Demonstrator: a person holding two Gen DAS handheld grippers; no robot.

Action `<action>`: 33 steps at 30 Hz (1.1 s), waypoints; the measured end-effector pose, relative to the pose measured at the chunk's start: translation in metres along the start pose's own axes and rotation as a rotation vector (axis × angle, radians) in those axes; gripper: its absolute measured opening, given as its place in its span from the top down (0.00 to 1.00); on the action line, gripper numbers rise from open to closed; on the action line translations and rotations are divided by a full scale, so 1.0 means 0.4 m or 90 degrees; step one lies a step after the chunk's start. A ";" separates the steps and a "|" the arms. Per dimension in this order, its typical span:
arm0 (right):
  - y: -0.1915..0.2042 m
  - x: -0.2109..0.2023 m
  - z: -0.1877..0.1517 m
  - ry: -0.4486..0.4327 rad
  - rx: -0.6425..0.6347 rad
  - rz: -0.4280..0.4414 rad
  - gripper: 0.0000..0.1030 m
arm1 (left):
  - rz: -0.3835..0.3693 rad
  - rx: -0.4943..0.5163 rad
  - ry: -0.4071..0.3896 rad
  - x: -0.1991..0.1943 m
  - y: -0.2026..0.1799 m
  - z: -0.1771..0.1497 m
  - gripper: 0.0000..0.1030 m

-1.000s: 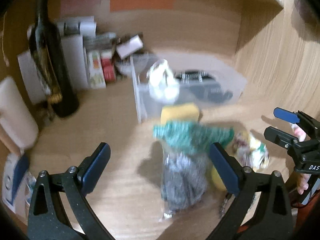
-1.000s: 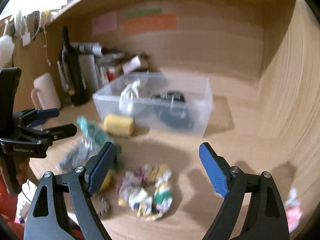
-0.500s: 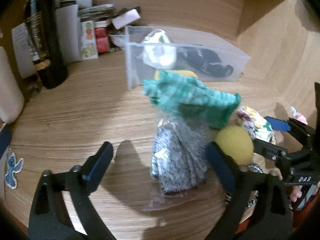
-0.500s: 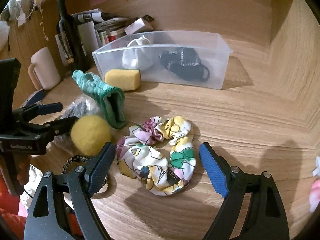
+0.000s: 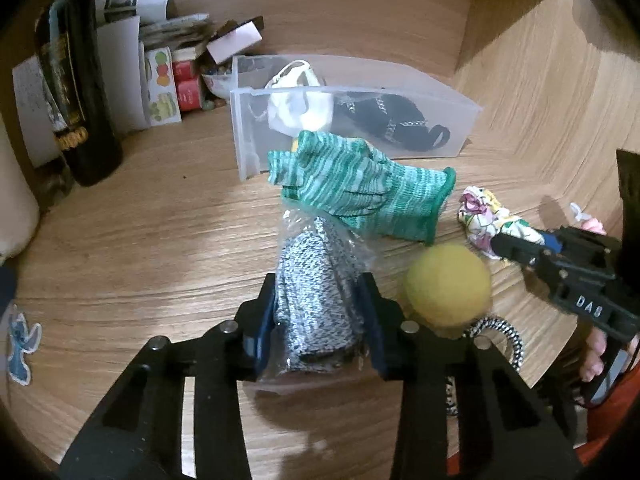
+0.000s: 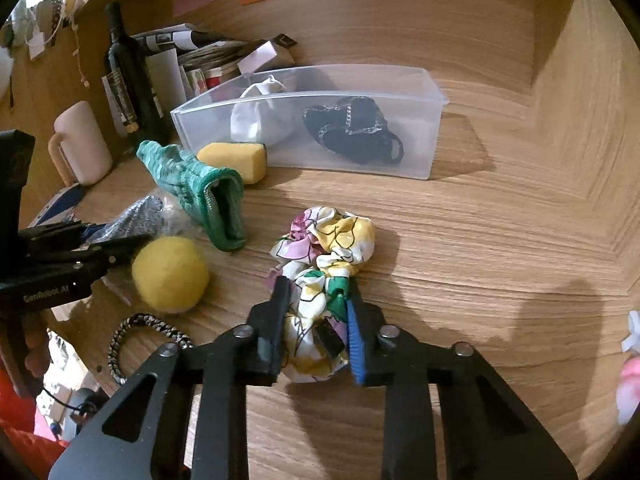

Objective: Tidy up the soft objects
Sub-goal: 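Grasp the silver foil bag with the left tool while the right tool grasps the floral scrunchie, then carry the foil bag and scrunchie into the clear box and release both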

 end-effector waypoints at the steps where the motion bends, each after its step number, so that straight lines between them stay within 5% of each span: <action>1: -0.001 -0.002 0.001 -0.002 -0.001 -0.001 0.82 | 0.008 0.005 -0.002 -0.004 -0.002 0.000 0.63; 24: -0.048 -0.139 0.171 -0.167 0.047 -0.016 0.83 | 0.007 0.017 -0.166 -0.168 0.011 0.182 0.64; 33: -0.042 -0.137 0.266 -0.207 0.033 -0.011 0.83 | 0.001 0.031 -0.190 -0.138 0.008 0.307 0.64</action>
Point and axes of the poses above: each gripper's, at about its wrist camera, not at the fingertips, and x roughly the way its jaws point, y to its left, z to its top, the point moved 2 cm from there along x, roughly the way its jaws point, and after that the axes turned 10 degrees about -z, right-handed, at the moved point
